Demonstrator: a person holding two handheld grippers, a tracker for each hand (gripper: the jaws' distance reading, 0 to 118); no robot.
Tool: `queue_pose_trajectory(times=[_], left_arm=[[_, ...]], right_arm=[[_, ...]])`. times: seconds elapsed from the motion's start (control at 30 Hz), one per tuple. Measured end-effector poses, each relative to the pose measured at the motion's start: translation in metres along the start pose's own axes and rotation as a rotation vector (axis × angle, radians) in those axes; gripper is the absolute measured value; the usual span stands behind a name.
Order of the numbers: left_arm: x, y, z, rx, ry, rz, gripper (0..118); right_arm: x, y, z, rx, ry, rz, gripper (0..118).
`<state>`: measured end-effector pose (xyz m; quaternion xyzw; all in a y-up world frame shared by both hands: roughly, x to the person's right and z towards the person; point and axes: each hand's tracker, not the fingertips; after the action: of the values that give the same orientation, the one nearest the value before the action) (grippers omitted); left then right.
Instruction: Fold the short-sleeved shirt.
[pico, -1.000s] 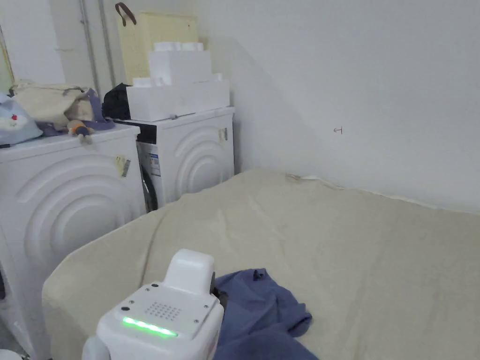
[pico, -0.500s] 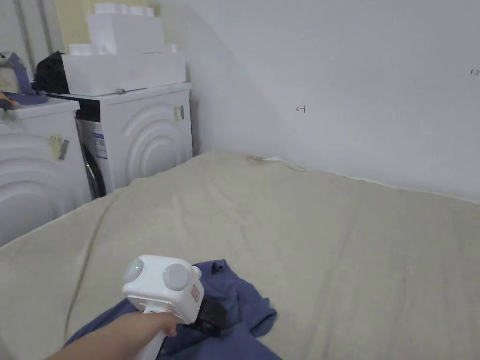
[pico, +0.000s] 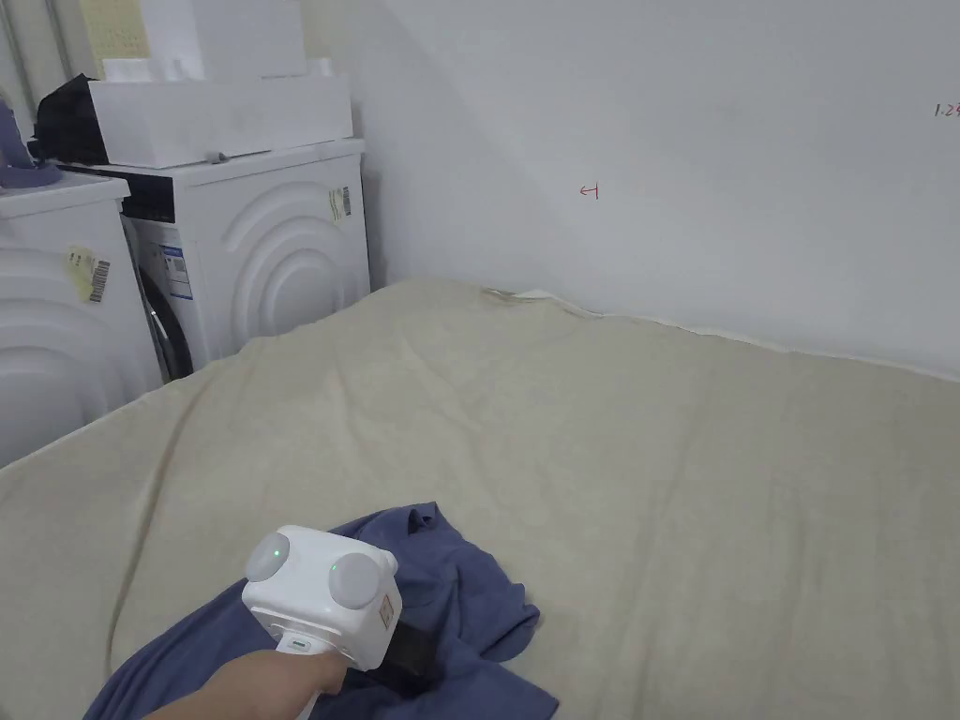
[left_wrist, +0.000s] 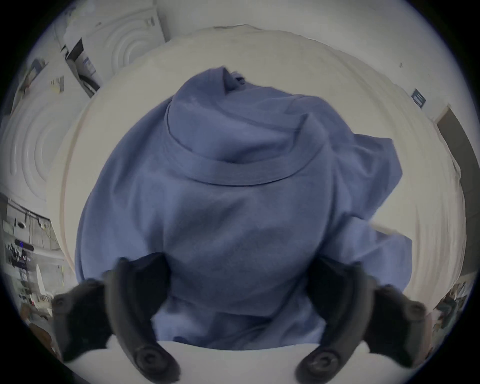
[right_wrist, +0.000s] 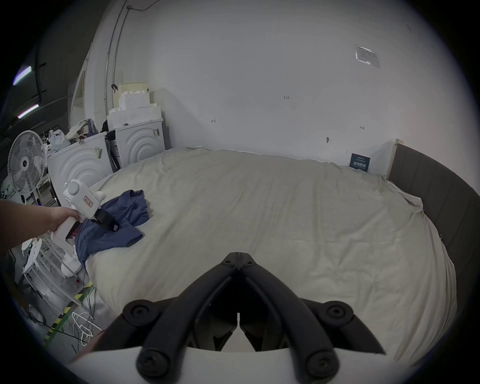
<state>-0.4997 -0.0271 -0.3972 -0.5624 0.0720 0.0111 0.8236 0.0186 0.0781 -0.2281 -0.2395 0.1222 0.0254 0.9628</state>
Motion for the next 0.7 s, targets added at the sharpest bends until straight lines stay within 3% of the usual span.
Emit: queue_pose_trajectory(times=[0.07, 0.1, 0.13, 0.17, 0.27, 0.37, 0.57, 0.7], left_arm=[[0.003, 0.0, 0.006, 0.036, 0.025, -0.029, 61], [0.001, -0.002, 0.011, 0.037, 0.029, -0.033, 18], [0.0, -0.003, 0.017, 0.044, 0.043, -0.043, 8], [-0.008, 0.0, 0.011, 0.063, 0.151, -0.074, 8], [-0.029, 0.0, 0.021, 0.047, 0.05, -0.023, 8], [-0.037, 0.004, 0.042, 0.109, 0.067, -0.024, 8], [-0.053, -0.005, 0.134, 0.161, 0.027, -0.063, 8], [-0.066, -0.009, 0.214, 0.344, -0.005, 0.01, 8]], right_arm=[[0.0, 0.001, 0.003, 0.003, 0.009, 0.006, 0], [0.001, 0.002, 0.005, 0.008, 0.011, 0.006, 0], [0.005, 0.0, 0.006, 0.013, 0.009, 0.003, 0], [0.007, 0.0, 0.008, 0.019, 0.009, -0.001, 0], [0.013, 0.003, 0.014, 0.029, 0.005, -0.019, 0], [0.024, 0.005, 0.021, 0.038, -0.014, -0.031, 0], [0.051, 0.014, 0.045, 0.099, -0.064, -0.074, 0], [0.064, 0.02, 0.066, 0.152, -0.088, -0.103, 0]])
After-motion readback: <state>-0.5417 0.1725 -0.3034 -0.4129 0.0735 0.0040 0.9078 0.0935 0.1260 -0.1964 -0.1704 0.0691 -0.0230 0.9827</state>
